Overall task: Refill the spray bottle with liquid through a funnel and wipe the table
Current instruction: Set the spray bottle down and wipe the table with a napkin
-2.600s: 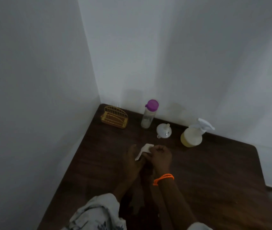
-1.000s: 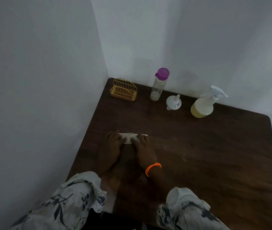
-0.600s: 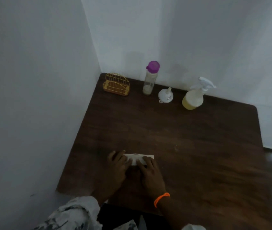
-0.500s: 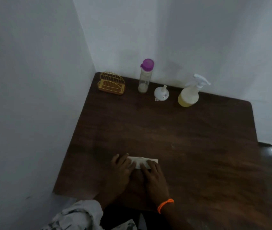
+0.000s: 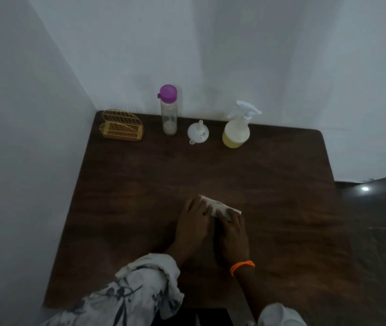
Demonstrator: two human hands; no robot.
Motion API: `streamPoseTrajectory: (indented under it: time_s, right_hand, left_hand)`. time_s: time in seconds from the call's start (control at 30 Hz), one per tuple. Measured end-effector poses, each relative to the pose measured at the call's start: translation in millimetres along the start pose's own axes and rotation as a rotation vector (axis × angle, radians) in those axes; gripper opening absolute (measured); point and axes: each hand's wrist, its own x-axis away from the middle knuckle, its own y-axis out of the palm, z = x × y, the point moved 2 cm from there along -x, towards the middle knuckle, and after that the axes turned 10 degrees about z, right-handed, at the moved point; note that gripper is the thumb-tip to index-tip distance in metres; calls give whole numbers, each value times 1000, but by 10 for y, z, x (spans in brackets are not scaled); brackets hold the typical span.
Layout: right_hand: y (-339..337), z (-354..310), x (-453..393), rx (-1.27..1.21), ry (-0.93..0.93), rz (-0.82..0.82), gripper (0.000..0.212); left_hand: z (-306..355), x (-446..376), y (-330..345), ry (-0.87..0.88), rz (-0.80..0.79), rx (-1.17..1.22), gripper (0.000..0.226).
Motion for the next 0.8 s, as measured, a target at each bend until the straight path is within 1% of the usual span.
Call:
streamPoseTrajectory:
  time_s: [0.07,0.17,0.3,0.4,0.47,0.57,0.67,0.7,0.8]
  right_hand:
    - [-11,3,-240,-9,12,29,63]
    - [-8,-44,-634,-14,22,52,58]
    - [95,-169,-1208,-14,5,37,49]
    - [188,-389,-1513,-9,-20,-6,42]
    - [241,-566,-1576,-31,-42,-9,39]
    - [352,-792,-1423,-61,-76,-39,38]
    - [438,-896,-1018,-71,-96,-106,47]
    - [437,-910,-847,-73,-115,-105,47]
    - [428,-827,-281,-68,-151,-126,52]
  left_hand:
    - [-65,-246,-62,-3,15,3,57]
    - [-247,-570,-111,-24,39,3,50]
    - [-572,-925,-240,-76,54,14,49]
    - [-855,-990,-268,-145,77,40,43]
    - [-1000,-873,-283,-162,80,46,47]
    - [-1151,-529,-295,-179,32,40,60]
    - [-1192,-106,-203,-214,32,61,60]
    - [-1178,47,-144,-215,27,51,61]
    - [-994,507,-34,-153,9,89,69]
